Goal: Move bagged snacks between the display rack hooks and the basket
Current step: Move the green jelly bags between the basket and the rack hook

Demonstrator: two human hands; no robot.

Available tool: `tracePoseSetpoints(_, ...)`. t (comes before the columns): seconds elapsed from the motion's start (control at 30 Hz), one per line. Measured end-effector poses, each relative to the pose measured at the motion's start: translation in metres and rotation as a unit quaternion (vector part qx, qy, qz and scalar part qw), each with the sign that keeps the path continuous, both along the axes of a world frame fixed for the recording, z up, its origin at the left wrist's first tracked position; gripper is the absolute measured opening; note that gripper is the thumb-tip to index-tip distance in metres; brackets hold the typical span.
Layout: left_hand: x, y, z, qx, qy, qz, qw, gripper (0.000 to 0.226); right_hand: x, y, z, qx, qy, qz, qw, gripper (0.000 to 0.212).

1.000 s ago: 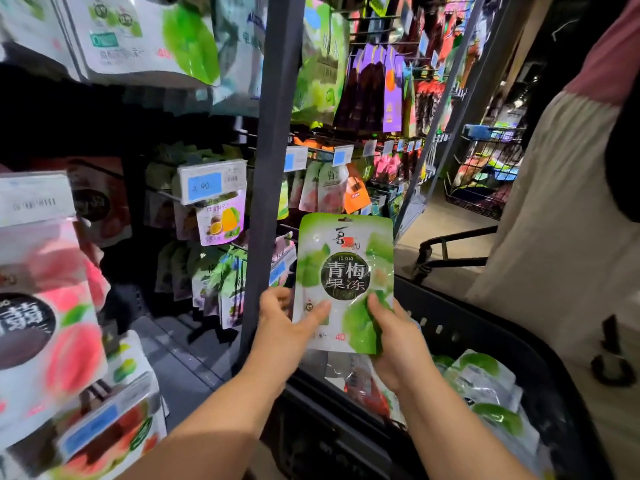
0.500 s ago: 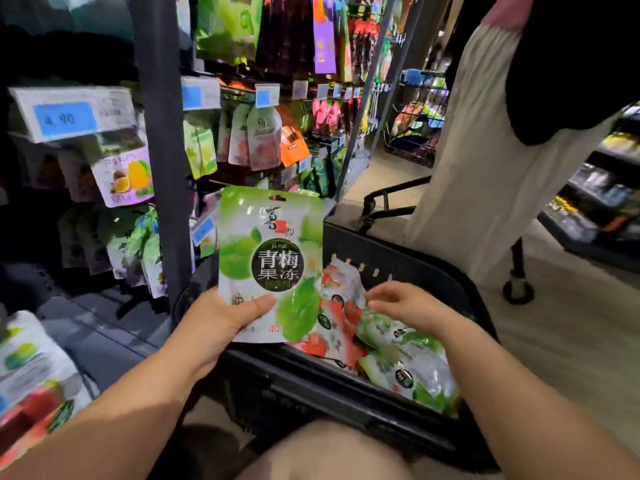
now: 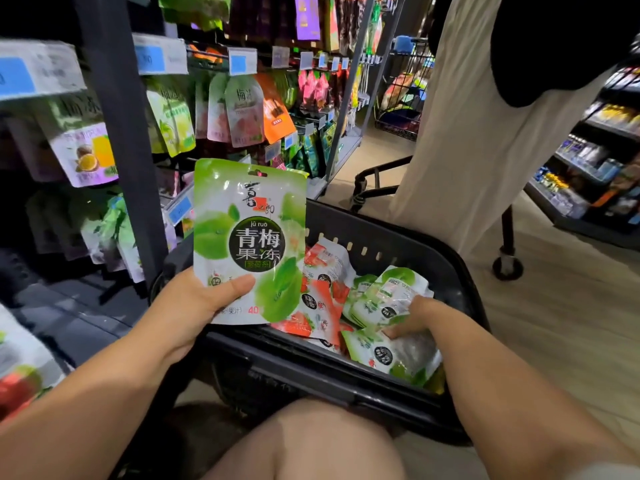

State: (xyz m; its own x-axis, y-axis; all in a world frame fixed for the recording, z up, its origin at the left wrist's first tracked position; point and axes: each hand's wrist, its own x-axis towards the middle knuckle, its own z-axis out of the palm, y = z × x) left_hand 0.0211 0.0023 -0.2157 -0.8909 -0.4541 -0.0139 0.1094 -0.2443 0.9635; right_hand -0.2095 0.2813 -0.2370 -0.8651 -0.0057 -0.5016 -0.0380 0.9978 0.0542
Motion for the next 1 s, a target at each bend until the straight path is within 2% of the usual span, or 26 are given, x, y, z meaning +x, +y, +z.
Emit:
tracePoseSetpoints(0.1, 0.000, 0.000, -0.001, 0.008, 0.002, -0.005, 1.000, 0.043, -0.006, -0.001, -0.005, -0.013, 0.025, -0.004, 1.000, 0.089)
tracePoseSetpoints(0.17, 0.001, 0.000, -0.001, 0.010, 0.002, -0.008, 1.000, 0.048, -0.011, -0.003, -0.005, -0.053, 0.046, -0.027, 0.997, 0.084)
tracePoseSetpoints(0.27, 0.001, -0.002, -0.001, 0.008, 0.002, -0.009, 1.000, 0.050, -0.010, -0.006, 0.004, -0.181, 0.048, -0.087, 0.978, 0.069)
tracePoseSetpoints(0.33, 0.002, -0.002, -0.001, 0.009, 0.002, -0.011, 1.000, 0.051, -0.011, -0.002, 0.003, -0.278, 0.033, -0.129, 0.951, 0.051)
tracePoseSetpoints(0.43, 0.003, -0.002, -0.001, 0.014, 0.003, -0.013, 1.000, 0.051, -0.012, 0.002, -0.001, -0.380, 0.042, -0.230, 0.895, 0.037)
tracePoseSetpoints(0.53, 0.003, -0.001, 0.000, 0.014, 0.002, -0.014, 1.000, 0.051, -0.007, -0.007, -0.010, -0.461, 0.033, -0.304, 0.833, 0.040)
tracePoseSetpoints(0.57, 0.003, -0.001, 0.000, 0.012, 0.002, -0.014, 1.000, 0.051, -0.005, -0.010, -0.013, -0.464, 0.028, -0.306, 0.830, 0.042)
tracePoseSetpoints(0.63, 0.003, -0.001, 0.001, 0.009, 0.001, -0.014, 1.000, 0.051, -0.004, -0.017, -0.022, -0.438, 0.028, -0.277, 0.855, 0.044)
tracePoseSetpoints(0.67, 0.003, -0.001, 0.001, 0.008, 0.001, -0.011, 1.000, 0.051, -0.004, -0.022, -0.026, -0.406, 0.027, -0.246, 0.880, 0.040)
tracePoseSetpoints(0.73, 0.003, -0.001, 0.001, 0.009, 0.000, -0.002, 1.000, 0.051, 0.000, -0.028, -0.022, -0.277, 0.043, -0.143, 0.949, 0.035)
tracePoseSetpoints(0.8, 0.003, -0.001, 0.001, 0.009, -0.003, 0.006, 1.000, 0.051, 0.000, -0.029, -0.019, -0.140, 0.081, -0.048, 0.986, 0.047)
tracePoseSetpoints(0.87, 0.003, -0.002, 0.002, 0.007, -0.004, 0.007, 1.000, 0.052, 0.002, -0.030, -0.015, -0.109, 0.124, -0.007, 0.986, 0.052)
tracePoseSetpoints(0.93, 0.002, -0.002, 0.002, 0.006, -0.003, 0.003, 1.000, 0.052, 0.006, -0.033, -0.013, -0.154, 0.136, 0.056, 0.977, 0.042)
tracePoseSetpoints(1.0, 0.002, -0.002, 0.002, 0.008, 0.001, -0.002, 1.000, 0.053, 0.008, -0.038, -0.018, -0.205, 0.100, 0.095, 0.969, 0.041)
